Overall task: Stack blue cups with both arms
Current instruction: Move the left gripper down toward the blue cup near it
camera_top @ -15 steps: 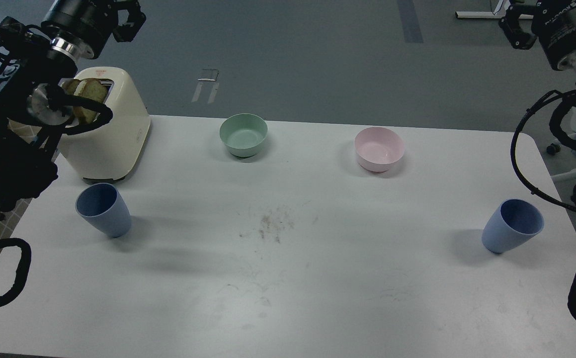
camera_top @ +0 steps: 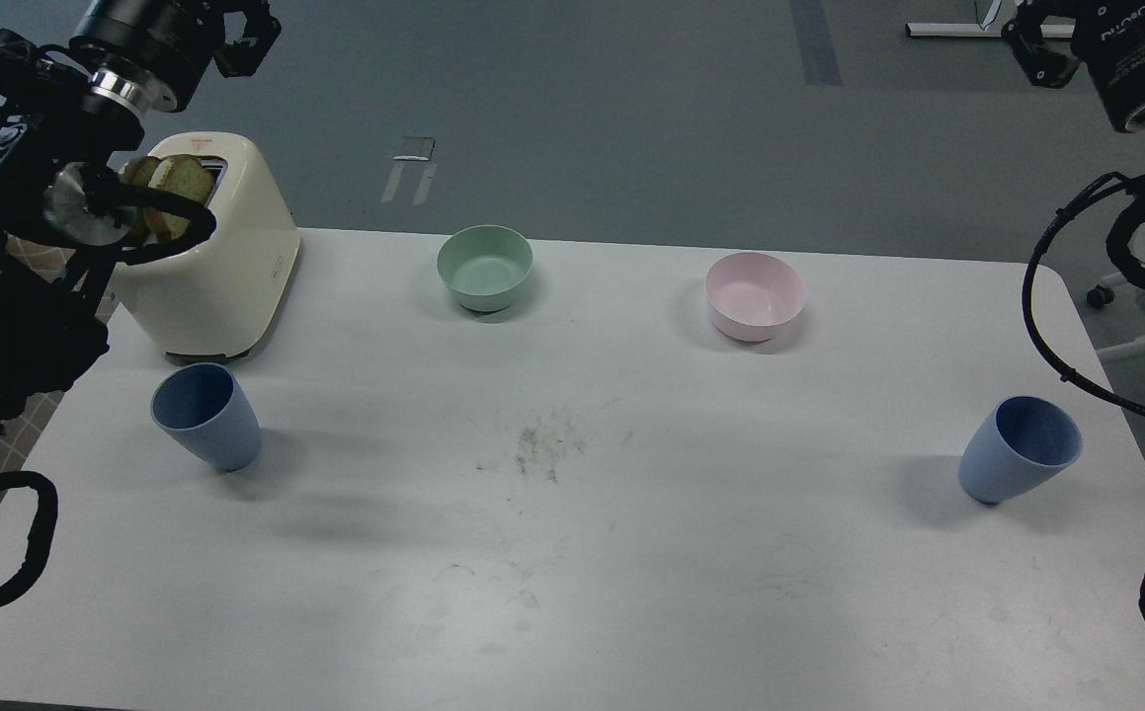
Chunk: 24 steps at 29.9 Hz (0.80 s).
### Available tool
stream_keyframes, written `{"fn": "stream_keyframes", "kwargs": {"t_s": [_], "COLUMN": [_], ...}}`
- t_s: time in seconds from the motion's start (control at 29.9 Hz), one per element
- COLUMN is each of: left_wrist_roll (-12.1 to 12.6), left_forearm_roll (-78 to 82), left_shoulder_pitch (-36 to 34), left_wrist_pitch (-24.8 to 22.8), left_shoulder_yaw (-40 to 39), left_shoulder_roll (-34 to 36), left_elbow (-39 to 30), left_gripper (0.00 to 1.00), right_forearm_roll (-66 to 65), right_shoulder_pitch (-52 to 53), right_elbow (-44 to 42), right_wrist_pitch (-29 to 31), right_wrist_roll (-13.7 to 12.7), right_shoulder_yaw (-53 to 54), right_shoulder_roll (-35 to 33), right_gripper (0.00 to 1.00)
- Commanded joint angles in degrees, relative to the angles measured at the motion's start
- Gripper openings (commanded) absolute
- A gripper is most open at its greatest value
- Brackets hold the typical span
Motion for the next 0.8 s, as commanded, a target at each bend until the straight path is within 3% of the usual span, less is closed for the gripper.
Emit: {"fn": "stream_keyframes", "kwargs": {"t_s": [0.0, 0.3, 0.5, 0.6, 0.63, 0.7, 0.77], "left_wrist_roll": [0.18, -0.17, -0.61, -3.5, -5.86, -8.85, -10.36], "left_forearm_roll": [-0.53, 0.25, 7.6, 16.23, 20.77, 26.84, 31.25], "left_shoulder_pitch": [-0.13, 2.24, 3.38, 4.96, 6.1, 8.55, 11.54], "left_wrist_pitch": [-0.12, -1.78, -1.61, -1.61, -1.52, -1.44, -1.0], "left_shoulder_yaw": [0.07, 3.22, 11.66, 12.02, 12.02, 11.85, 11.32], "left_shoulder_roll": [0.13, 1.97, 11.62, 15.86, 18.04, 21.29, 24.46], "left_elbow": [0.0, -1.49, -12.28, -16.69, -19.14, -22.74, -26.08], "left_gripper": [0.98, 0.97, 0.97, 0.97, 0.96, 0.92, 0.87], "right_forearm_roll": [0.01, 0.01, 0.01, 0.01, 0.01, 0.01, 0.01], "right_shoulder_pitch": [0.0, -0.17, -0.61, -1.23, -1.4, -1.58, -2.36], "right_elbow": [0.01, 0.27, 0.27, 0.36, 0.36, 0.79, 1.84], "right_wrist_pitch": [0.04, 0.12, 1.0, 1.88, 2.14, 2.41, 2.58], "right_wrist_roll": [0.0, 0.44, 0.53, 0.62, 0.62, 0.62, 0.62], "right_shoulder_yaw": [0.33, 0.68, 2.0, 2.08, 2.35, 2.96, 3.58], "right_shoulder_roll": [-0.39, -1.01, -1.8, -1.98, -1.98, -1.98, -2.07], "right_gripper": [1.0, 1.0, 1.0, 1.0, 1.0, 1.0, 1.0]}}
